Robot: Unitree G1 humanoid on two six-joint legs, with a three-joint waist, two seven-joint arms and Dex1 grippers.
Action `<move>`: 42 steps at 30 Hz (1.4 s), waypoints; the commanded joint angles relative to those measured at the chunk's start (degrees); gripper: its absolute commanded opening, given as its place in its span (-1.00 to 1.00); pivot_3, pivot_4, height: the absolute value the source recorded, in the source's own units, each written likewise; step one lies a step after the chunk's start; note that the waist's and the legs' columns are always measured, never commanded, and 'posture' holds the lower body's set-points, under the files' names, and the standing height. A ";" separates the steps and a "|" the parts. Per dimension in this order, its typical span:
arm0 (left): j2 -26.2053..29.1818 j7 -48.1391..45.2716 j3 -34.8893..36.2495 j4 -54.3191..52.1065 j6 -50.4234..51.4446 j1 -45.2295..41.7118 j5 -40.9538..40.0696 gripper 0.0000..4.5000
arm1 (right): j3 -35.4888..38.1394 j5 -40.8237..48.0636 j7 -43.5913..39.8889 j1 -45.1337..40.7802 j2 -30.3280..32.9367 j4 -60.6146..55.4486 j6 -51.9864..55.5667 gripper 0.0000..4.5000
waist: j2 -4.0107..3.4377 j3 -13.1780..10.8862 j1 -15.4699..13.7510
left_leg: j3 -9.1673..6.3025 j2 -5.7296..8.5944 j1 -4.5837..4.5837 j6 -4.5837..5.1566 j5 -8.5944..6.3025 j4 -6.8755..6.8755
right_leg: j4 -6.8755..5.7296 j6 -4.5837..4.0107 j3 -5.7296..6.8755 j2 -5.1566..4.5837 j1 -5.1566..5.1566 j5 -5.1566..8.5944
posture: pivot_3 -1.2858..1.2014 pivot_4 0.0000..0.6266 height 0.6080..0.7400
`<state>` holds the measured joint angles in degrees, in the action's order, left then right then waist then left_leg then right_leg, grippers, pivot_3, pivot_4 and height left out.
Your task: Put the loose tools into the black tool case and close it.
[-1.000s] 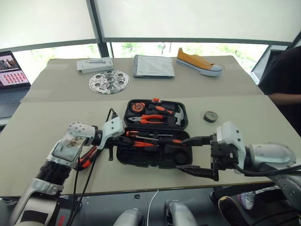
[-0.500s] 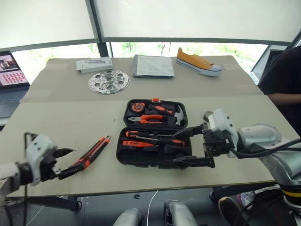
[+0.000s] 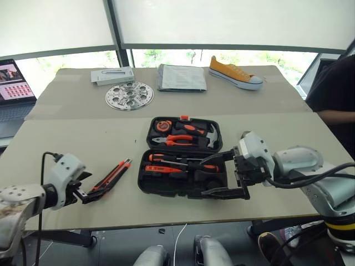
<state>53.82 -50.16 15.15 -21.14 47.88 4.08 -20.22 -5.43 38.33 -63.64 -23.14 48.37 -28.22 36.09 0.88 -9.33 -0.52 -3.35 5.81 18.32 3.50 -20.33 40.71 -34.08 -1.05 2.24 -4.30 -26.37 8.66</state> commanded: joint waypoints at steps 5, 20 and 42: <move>1.24 0.31 -8.08 7.42 -1.42 -4.24 3.60 0.48 | 3.72 1.51 3.26 2.23 0.28 -5.26 0.73 1.00 | -0.08 0.02 -0.19 | 0.02 0.01 -0.06 -0.08 -0.03 0.00 | -0.03 0.00 -0.02 -0.04 0.07 0.00 | 0.03 -0.52 0.99; 4.64 -25.69 -13.79 8.33 -17.93 -28.35 -4.79 -0.22 | 10.75 4.07 5.43 12.67 5.79 -11.28 3.51 1.00 | -0.02 0.01 -1.17 | -0.07 0.08 0.12 -0.04 -0.02 0.15 | 0.02 0.02 0.08 -0.12 0.05 -0.01 | 0.03 -0.52 0.99; -13.53 -36.64 -41.22 26.92 -29.00 -49.90 13.78 -0.22 | 17.23 6.82 15.58 22.58 5.13 -19.00 5.32 1.00 | 0.06 -0.04 -0.29 | 0.00 0.02 0.13 0.08 0.02 0.22 | 0.00 0.01 -0.07 -0.10 0.06 -0.04 | 0.03 -0.52 0.99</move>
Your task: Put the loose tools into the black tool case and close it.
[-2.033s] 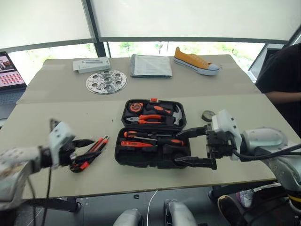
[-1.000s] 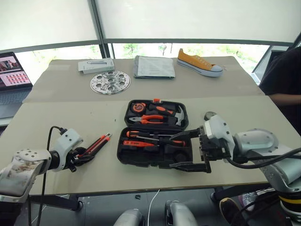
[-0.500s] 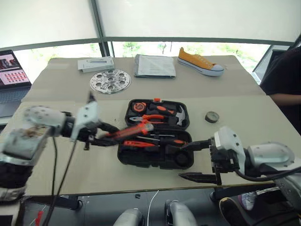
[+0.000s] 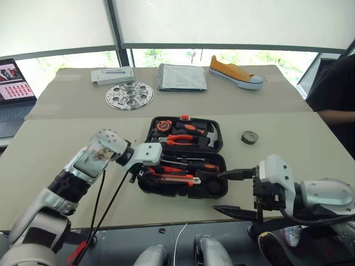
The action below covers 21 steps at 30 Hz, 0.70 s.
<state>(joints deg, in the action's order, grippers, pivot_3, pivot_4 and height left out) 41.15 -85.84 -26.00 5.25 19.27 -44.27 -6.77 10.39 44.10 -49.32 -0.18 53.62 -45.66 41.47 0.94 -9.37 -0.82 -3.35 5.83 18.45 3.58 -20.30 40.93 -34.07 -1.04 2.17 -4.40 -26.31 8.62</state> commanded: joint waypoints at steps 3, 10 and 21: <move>-1.23 -2.02 0.13 0.04 0.37 -1.35 -0.09 0.00 | 1.11 0.86 1.55 -0.44 -0.03 -1.33 -0.29 1.00 | 0.00 0.00 0.11 | 0.00 -0.01 0.00 0.00 0.00 -0.01 | 0.00 0.00 0.00 0.01 -0.01 0.00 | 0.03 -0.52 0.99; 1.25 -3.76 1.77 -3.66 2.79 0.12 -1.49 0.97 | 0.67 0.69 1.30 -1.53 -0.01 0.19 -0.50 1.00 | 0.00 0.00 0.08 | 0.00 -0.01 0.00 0.00 0.00 0.02 | -0.01 0.00 0.00 0.01 -0.01 0.00 | 0.03 -0.52 0.99; 2.24 -3.02 5.99 -4.34 4.64 0.47 -4.08 0.43 | -1.25 -0.05 0.74 -3.61 -0.30 1.77 -1.05 1.00 | 0.01 0.00 0.02 | -0.01 -0.01 0.00 0.00 0.00 0.02 | -0.01 0.00 0.01 0.01 0.00 0.00 | 0.03 -0.52 0.99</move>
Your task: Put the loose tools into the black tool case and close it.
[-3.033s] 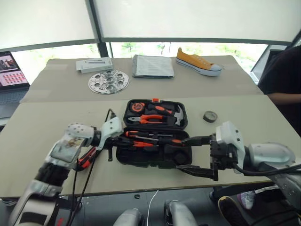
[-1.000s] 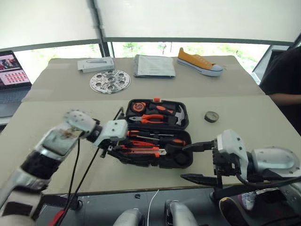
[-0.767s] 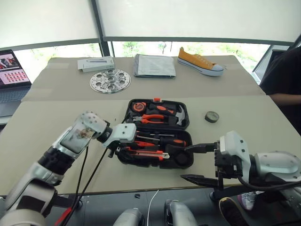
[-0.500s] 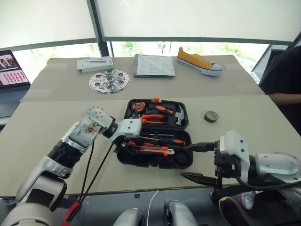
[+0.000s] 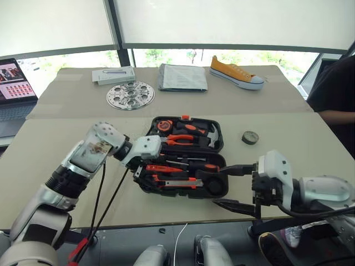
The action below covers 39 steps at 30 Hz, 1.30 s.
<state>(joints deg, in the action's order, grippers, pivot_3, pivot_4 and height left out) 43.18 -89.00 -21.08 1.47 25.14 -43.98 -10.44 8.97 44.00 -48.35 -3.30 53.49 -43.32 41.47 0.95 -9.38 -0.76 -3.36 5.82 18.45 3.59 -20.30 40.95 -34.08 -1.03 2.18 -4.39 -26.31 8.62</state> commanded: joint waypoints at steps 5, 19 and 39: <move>-1.86 2.10 -0.48 0.87 -4.20 0.50 1.61 -0.38 | -0.20 0.01 -0.16 -0.18 -0.18 -1.08 -1.09 1.00 | 0.00 0.00 -0.05 | 0.00 0.01 0.00 0.00 0.00 0.02 | 0.00 0.00 0.00 -0.01 0.00 0.00 | 0.03 -0.52 0.99; -1.32 2.72 -6.07 9.28 -21.32 3.65 11.86 -0.99 | 0.56 0.76 0.77 1.58 -0.15 -2.58 -0.69 1.00 | 0.00 0.14 -0.08 | 0.00 0.00 -0.13 0.00 0.00 0.01 | -0.01 0.00 -0.04 -0.02 0.12 0.00 | 0.03 -0.52 0.99; -1.46 2.00 -6.42 11.36 -28.57 5.25 13.55 -0.99 | 0.57 0.93 1.25 0.66 -0.48 -1.71 -0.35 1.00 | -0.11 0.40 0.09 | 0.04 -0.11 -0.20 0.02 -0.01 -0.01 | -0.02 0.00 -0.06 0.08 0.15 0.00 | 0.03 -0.52 0.99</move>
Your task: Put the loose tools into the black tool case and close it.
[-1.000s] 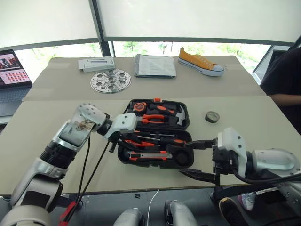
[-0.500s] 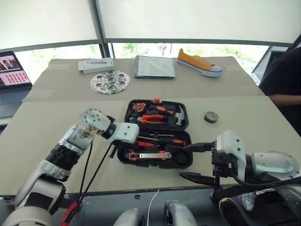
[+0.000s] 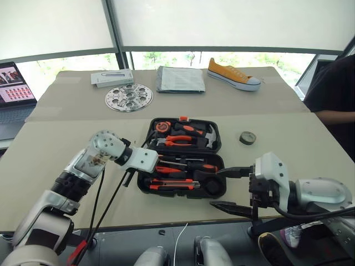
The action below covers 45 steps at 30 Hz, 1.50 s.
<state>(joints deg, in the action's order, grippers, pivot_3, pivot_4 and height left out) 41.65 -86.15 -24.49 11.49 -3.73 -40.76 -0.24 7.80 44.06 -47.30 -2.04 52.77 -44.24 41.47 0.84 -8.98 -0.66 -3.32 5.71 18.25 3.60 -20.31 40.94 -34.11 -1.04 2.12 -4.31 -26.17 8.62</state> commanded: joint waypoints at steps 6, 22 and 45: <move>-0.81 -3.38 2.79 -2.75 10.18 -2.02 -5.03 -0.99 | 1.84 0.54 0.17 0.45 0.07 -0.97 -0.73 1.00 | 0.00 0.00 -0.16 | 0.00 0.00 0.04 0.01 0.00 0.03 | 0.00 0.01 0.02 -0.01 0.01 0.00 | 0.03 -0.52 0.99; -2.64 1.92 12.68 -5.89 20.92 -2.03 -16.46 -0.72 | 11.41 -4.34 -0.42 5.06 2.68 6.04 -1.00 1.00 | 0.08 -0.06 -0.31 | -0.01 0.04 0.20 0.04 -0.02 0.07 | 0.02 0.00 0.03 -0.03 -0.12 0.00 | 0.03 -0.52 0.99; 7.11 8.13 25.95 -22.89 38.65 6.56 -31.15 1.00 | -19.53 -43.84 -2.42 -49.37 -10.78 88.93 -29.00 0.77 | -0.04 -0.16 1.23 | 0.06 0.06 0.23 -0.01 0.00 -0.04 | 0.03 -0.08 0.06 -0.08 -0.31 -0.04 | 0.03 -0.52 0.99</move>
<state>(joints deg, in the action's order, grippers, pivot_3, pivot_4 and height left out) 47.77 -78.60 0.33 -9.44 36.25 -34.43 -31.50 -11.80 2.29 -49.64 -48.67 42.30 40.01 16.77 0.80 -9.14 0.56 -3.25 5.81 18.50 3.60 -20.31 40.89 -34.06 -1.12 2.19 -4.39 -26.50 8.58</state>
